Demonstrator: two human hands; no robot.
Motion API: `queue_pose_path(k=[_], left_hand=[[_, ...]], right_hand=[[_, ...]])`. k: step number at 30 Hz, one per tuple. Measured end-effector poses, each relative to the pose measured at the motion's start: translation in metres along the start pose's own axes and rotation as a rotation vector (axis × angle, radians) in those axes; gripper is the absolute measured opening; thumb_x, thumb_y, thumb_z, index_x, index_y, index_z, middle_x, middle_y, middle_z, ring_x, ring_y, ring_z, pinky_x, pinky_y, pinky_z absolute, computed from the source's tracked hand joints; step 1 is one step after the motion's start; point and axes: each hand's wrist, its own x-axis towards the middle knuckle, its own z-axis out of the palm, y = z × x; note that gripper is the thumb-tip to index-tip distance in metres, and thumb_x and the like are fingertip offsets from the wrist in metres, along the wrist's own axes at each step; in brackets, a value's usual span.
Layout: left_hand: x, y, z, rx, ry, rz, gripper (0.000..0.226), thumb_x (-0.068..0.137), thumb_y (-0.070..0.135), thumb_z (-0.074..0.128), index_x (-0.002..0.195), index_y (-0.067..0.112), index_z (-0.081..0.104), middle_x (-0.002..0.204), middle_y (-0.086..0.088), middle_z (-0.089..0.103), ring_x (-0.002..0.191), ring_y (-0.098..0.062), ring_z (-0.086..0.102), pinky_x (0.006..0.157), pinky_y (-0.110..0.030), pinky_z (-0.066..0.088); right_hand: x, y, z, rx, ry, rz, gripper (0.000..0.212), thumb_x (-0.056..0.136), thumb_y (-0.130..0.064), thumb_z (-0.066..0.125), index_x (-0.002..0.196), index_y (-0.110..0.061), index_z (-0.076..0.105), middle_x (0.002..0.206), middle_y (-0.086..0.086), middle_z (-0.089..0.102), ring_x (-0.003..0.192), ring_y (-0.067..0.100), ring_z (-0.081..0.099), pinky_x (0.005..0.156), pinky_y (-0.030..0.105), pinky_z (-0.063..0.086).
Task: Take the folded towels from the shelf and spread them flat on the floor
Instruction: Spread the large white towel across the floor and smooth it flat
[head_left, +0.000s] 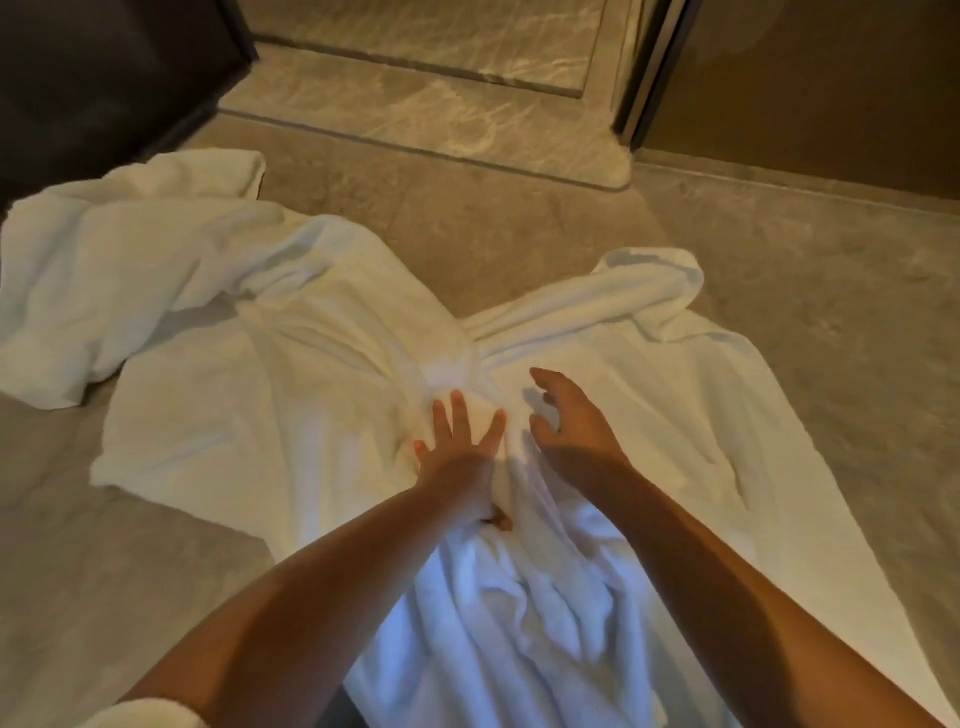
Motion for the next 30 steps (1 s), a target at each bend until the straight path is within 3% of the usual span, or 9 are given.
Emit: queue_pose_path(k=[3, 5, 8, 11, 15, 18, 21, 25, 30], left_hand=[[-0.01, -0.013, -0.012, -0.204, -0.003, 0.071, 0.096, 0.075, 0.038, 0.072, 0.147, 0.027, 0.009, 0.156, -0.009, -0.019, 0.143, -0.029, -0.018, 0.115, -0.053, 0.008], [-0.024, -0.033, -0.025, -0.493, 0.097, 0.152, 0.063, 0.083, 0.024, 0.067, 0.138, 0.012, 0.04, 0.155, -0.012, 0.019, 0.144, -0.023, 0.014, 0.115, -0.038, 0.021], [-0.05, -0.079, -0.039, -0.575, 0.573, 0.088, 0.026, 0.085, 0.011, 0.062, 0.11, 0.004, 0.062, 0.122, -0.013, 0.056, 0.114, -0.028, 0.054, 0.093, -0.03, 0.042], [-0.056, -0.122, -0.043, -0.518, 0.772, -0.149, 0.037, 0.084, 0.024, 0.064, 0.117, 0.009, 0.057, 0.121, -0.013, 0.054, 0.112, -0.03, 0.053, 0.092, -0.036, 0.044], [-0.039, -0.131, -0.043, -0.78, 0.543, -0.439, 0.077, 0.076, 0.04, 0.071, 0.135, 0.006, 0.035, 0.133, -0.019, 0.046, 0.121, -0.03, 0.049, 0.095, -0.037, 0.041], [-0.033, -0.126, -0.033, -0.699, 0.499, -0.474, 0.054, 0.081, 0.028, 0.067, 0.121, -0.001, 0.045, 0.12, -0.02, 0.055, 0.114, -0.034, 0.053, 0.089, -0.038, 0.043], [-0.04, -0.127, -0.03, -0.675, 0.56, -0.381, 0.008, 0.083, 0.012, 0.057, 0.081, 0.004, 0.056, 0.077, -0.009, 0.057, 0.089, -0.032, 0.057, 0.069, -0.031, 0.038], [-0.07, -0.164, -0.039, -0.779, 0.683, -0.354, 0.004, 0.083, 0.01, 0.06, 0.086, 0.007, 0.062, 0.083, -0.005, 0.058, 0.081, -0.021, 0.051, 0.073, -0.026, 0.034], [-0.128, -0.246, -0.007, -0.907, 0.776, -0.513, 0.008, 0.086, 0.006, 0.057, 0.079, 0.008, 0.056, 0.08, -0.018, 0.057, 0.088, -0.039, 0.057, 0.074, -0.041, 0.041]], right_hand=[[-0.014, -0.007, 0.009, -0.029, 0.045, 0.026, 0.046, 0.087, 0.001, 0.047, 0.132, -0.009, 0.043, 0.136, 0.009, 0.048, 0.114, 0.013, 0.05, 0.083, 0.001, 0.026], [-0.018, -0.004, 0.009, -0.096, 0.039, 0.074, 0.043, 0.09, -0.003, 0.046, 0.132, -0.011, 0.044, 0.138, 0.007, 0.048, 0.121, 0.021, 0.049, 0.091, 0.015, 0.032], [-0.024, 0.004, 0.013, -0.17, -0.025, 0.119, 0.042, 0.09, -0.003, 0.046, 0.131, -0.012, 0.046, 0.139, 0.009, 0.047, 0.125, 0.025, 0.047, 0.099, 0.026, 0.034], [-0.026, 0.009, 0.023, -0.236, -0.074, 0.101, 0.039, 0.091, -0.002, 0.046, 0.13, -0.009, 0.048, 0.137, 0.012, 0.049, 0.124, 0.027, 0.048, 0.101, 0.029, 0.034], [-0.027, 0.016, 0.023, -0.178, 0.021, 0.14, 0.033, 0.093, -0.008, 0.047, 0.125, -0.009, 0.053, 0.13, 0.012, 0.056, 0.116, 0.026, 0.054, 0.097, 0.029, 0.038], [-0.028, 0.021, 0.019, -0.02, 0.077, 0.234, 0.033, 0.092, -0.011, 0.051, 0.125, -0.01, 0.053, 0.128, 0.012, 0.058, 0.112, 0.024, 0.056, 0.093, 0.024, 0.038], [-0.024, 0.026, 0.018, -0.211, 0.035, 0.243, 0.039, 0.09, -0.017, 0.055, 0.127, -0.007, 0.05, 0.13, 0.012, 0.054, 0.119, 0.025, 0.052, 0.085, 0.018, 0.03], [-0.017, 0.028, 0.017, -0.38, -0.035, 0.19, 0.03, 0.092, -0.017, 0.05, 0.118, -0.001, 0.055, 0.125, 0.02, 0.054, 0.119, 0.033, 0.049, 0.094, 0.033, 0.035], [-0.013, 0.035, 0.016, -0.551, -0.113, 0.141, 0.035, 0.089, -0.021, 0.055, 0.116, 0.0, 0.056, 0.145, 0.015, 0.037, 0.135, 0.027, 0.03, 0.104, 0.039, 0.033]])
